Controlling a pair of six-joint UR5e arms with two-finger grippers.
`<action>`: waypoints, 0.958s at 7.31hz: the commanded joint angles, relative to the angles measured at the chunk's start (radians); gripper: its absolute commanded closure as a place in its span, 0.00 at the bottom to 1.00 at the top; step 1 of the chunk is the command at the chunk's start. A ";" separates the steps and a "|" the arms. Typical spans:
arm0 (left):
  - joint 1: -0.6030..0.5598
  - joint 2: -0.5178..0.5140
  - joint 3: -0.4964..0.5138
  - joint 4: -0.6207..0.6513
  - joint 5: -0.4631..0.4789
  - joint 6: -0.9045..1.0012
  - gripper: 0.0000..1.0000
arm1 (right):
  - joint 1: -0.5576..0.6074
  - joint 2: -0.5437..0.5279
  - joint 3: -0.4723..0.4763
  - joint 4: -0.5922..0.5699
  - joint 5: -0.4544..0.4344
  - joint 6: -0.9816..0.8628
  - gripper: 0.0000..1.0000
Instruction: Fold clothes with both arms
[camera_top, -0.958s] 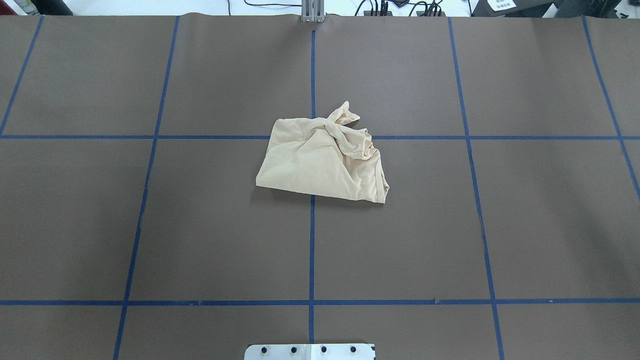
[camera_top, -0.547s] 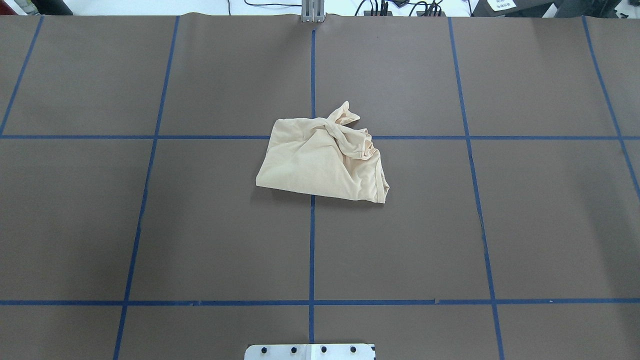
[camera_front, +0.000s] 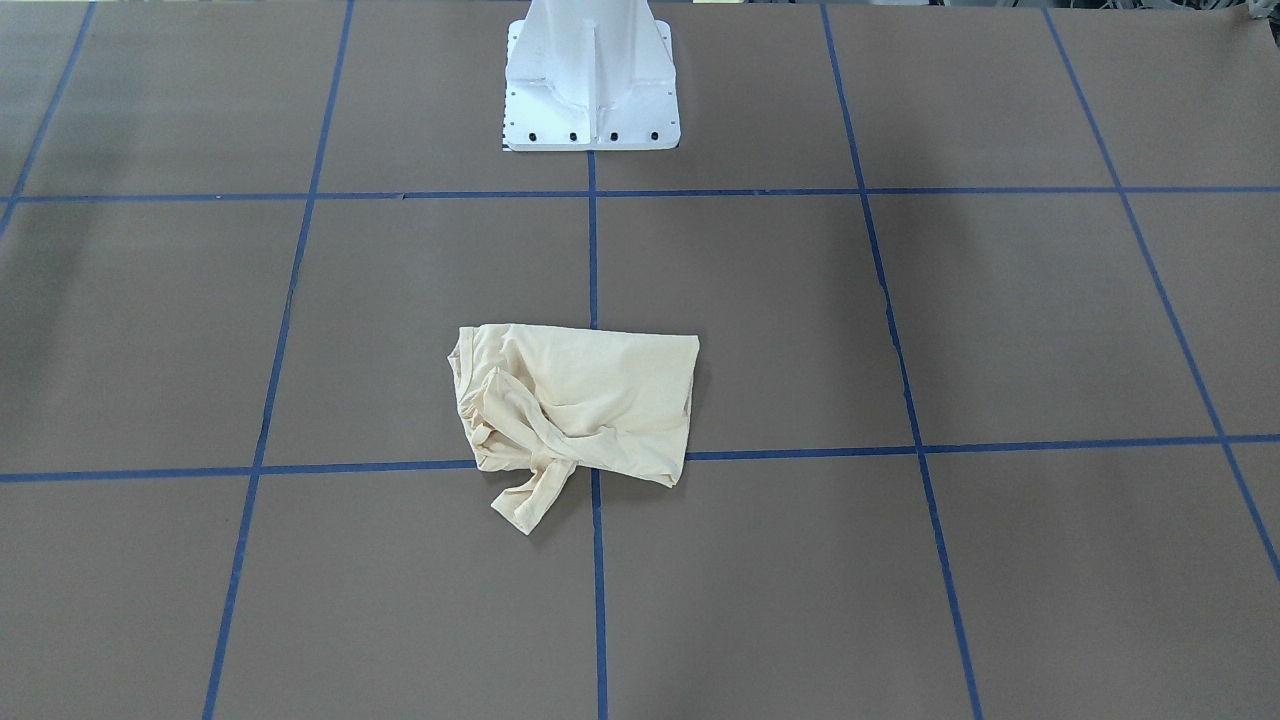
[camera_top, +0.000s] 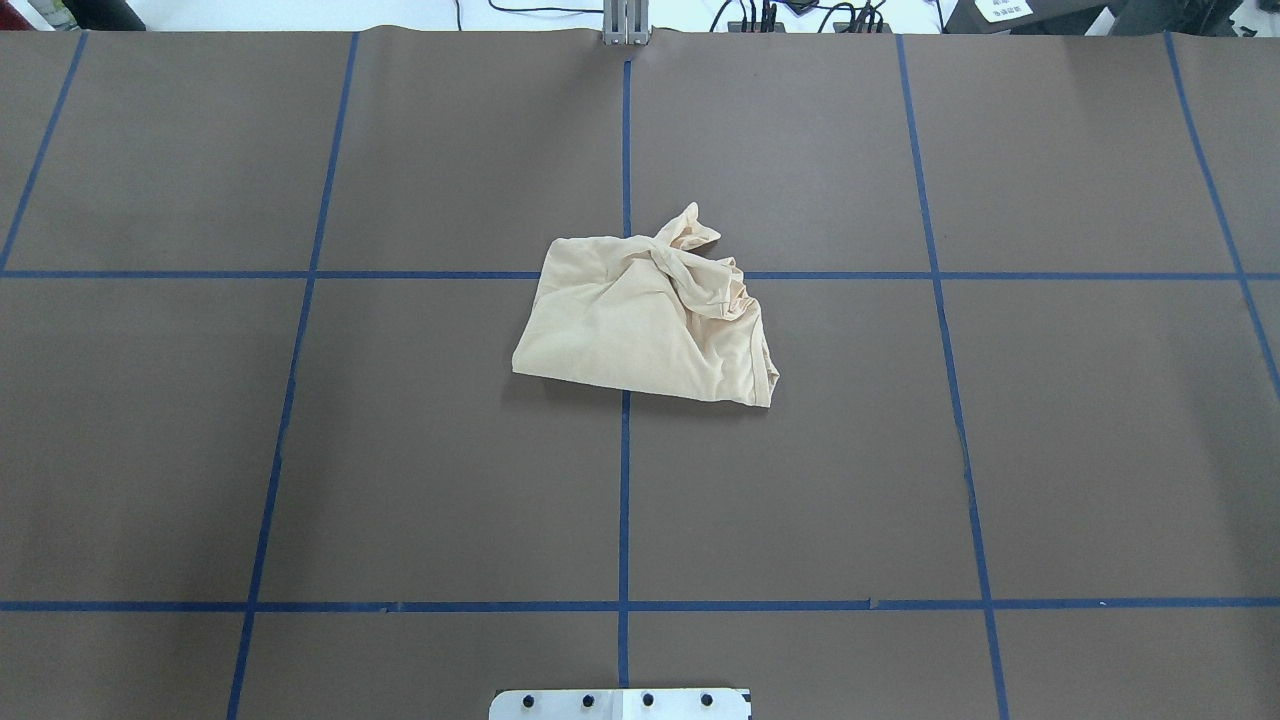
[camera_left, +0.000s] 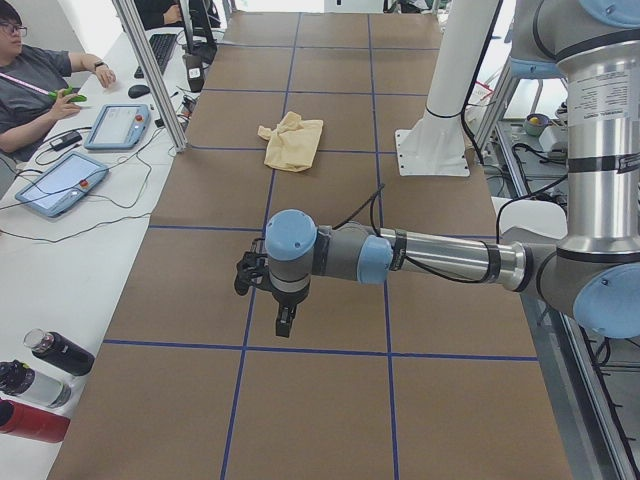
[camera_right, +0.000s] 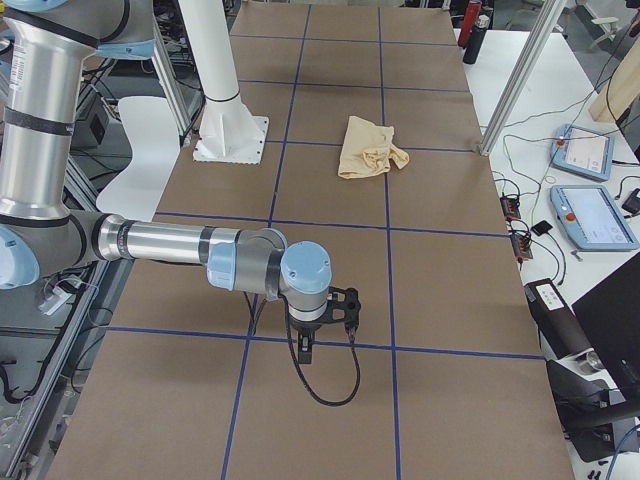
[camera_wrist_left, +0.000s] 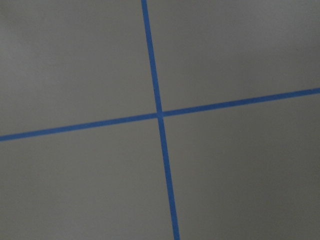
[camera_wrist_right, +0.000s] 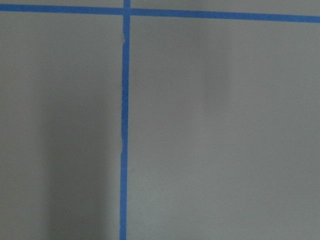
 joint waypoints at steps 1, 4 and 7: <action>-0.001 0.034 -0.007 -0.001 -0.009 -0.005 0.00 | -0.001 0.019 -0.005 -0.004 0.012 0.002 0.00; 0.004 0.023 0.005 0.005 -0.001 -0.011 0.00 | -0.001 0.021 -0.002 0.001 0.014 0.001 0.00; 0.002 0.009 -0.025 -0.047 -0.001 -0.003 0.00 | -0.002 0.021 -0.004 0.003 0.014 -0.008 0.00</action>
